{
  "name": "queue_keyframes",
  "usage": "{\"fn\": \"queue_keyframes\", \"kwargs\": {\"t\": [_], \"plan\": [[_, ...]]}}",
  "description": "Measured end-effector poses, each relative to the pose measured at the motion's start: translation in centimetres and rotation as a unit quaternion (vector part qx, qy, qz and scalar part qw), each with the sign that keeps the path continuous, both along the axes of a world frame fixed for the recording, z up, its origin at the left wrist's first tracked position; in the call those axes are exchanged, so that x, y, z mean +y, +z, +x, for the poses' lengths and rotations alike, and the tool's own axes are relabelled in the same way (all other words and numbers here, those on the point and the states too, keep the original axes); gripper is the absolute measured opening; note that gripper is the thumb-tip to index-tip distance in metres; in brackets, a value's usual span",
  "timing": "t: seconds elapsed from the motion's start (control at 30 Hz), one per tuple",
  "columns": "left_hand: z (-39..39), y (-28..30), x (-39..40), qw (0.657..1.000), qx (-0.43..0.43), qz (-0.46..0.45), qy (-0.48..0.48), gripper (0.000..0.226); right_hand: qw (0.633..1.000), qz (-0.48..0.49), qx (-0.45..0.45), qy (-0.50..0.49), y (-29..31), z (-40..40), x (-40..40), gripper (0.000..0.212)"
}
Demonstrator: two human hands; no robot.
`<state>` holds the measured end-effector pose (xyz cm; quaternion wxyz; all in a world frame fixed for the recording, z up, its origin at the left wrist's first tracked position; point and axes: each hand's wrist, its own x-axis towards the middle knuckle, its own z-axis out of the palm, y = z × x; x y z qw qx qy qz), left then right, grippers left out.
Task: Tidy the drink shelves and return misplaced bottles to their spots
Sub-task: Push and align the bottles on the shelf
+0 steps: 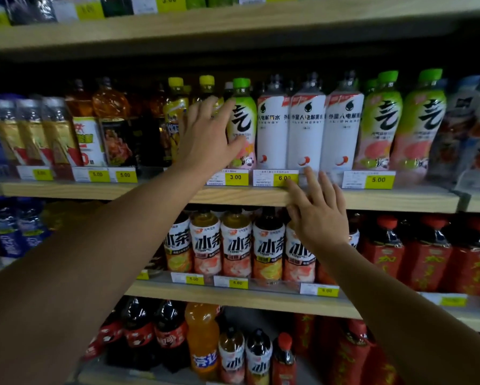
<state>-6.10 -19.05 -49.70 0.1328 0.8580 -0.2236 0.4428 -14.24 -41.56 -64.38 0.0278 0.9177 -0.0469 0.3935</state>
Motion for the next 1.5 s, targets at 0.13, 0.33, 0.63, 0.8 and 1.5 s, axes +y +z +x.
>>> {"fn": "queue_keyframes", "kwargs": {"t": [0.13, 0.33, 0.63, 0.8, 1.5], "plan": [[0.4, 2.6, -1.1, 1.000, -0.018, 0.003, 0.021, 0.077, 1.000, 0.003, -0.006, 0.002, -0.1, 0.1, 0.0, 0.050], [1.4, 5.4, -3.5, 0.999, 0.034, 0.000, 0.035, 0.087, 1.000, 0.005, -0.008, 0.002, -0.1, 0.1, 0.0, 0.051], [0.8, 5.5, -3.6, 1.000, 0.004, -0.020, 0.008, 0.077, 1.000, 0.008, -0.022, 0.006, -0.2, 0.1, 0.1, 0.053], [-0.8, 2.6, -2.9, 0.995, -0.049, -0.059, -0.070, 0.080, 1.000, 0.003, -0.024, -0.003, -0.2, 0.1, 0.2, 0.053], [-5.3, 3.4, -0.3, 0.939, -0.060, -0.209, -0.268, 0.094, 1.000, -0.006, 0.002, -0.020, 0.2, -0.4, 0.1, 0.051]]}}
